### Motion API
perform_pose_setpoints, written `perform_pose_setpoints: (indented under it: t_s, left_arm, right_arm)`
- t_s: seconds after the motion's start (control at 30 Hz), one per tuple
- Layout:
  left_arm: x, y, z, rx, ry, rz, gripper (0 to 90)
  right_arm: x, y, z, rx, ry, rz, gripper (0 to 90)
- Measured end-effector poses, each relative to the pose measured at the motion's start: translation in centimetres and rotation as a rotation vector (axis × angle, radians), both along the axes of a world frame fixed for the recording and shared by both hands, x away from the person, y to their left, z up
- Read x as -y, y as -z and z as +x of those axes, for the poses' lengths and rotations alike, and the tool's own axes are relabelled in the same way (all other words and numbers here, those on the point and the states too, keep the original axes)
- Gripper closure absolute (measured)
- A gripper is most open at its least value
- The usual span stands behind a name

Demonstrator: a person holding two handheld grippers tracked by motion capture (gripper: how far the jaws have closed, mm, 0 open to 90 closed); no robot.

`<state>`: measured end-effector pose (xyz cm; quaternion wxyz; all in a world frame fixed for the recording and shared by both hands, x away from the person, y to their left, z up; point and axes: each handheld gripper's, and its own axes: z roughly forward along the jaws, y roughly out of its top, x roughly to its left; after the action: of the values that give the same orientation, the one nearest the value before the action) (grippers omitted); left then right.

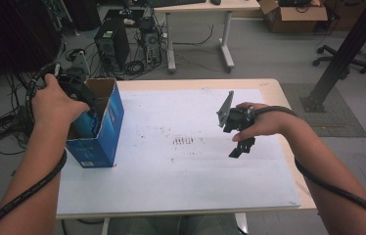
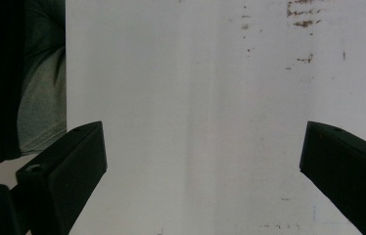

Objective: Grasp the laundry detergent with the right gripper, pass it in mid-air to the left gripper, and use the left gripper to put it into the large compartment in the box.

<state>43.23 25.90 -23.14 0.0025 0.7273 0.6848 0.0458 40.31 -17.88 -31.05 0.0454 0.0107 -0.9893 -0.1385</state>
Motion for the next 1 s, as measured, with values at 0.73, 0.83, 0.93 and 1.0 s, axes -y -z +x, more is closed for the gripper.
perform_pose_setpoints:
  t_s: [0.73,0.83,0.93,1.0]
  left_arm:
    - [-0.1,3.5,0.0,-0.015,-0.004,0.005,37.4]
    - [-0.1,3.9,0.0,-0.022,-0.005,0.004,37.4]
    - [-0.2,4.1,0.1,-0.027,-0.005,-0.002,37.4]
    - [-0.2,4.3,0.1,-0.031,-0.007,-0.006,37.4]
  right_arm:
    - [0.1,0.2,-0.3,-0.005,0.0,0.009,3.7]
    - [0.1,0.2,-0.3,-0.005,-0.004,0.009,3.7]
    - [0.1,0.3,-0.3,-0.007,-0.003,0.009,3.7]
    - [0.1,0.3,-0.3,-0.007,-0.003,0.01,3.7]
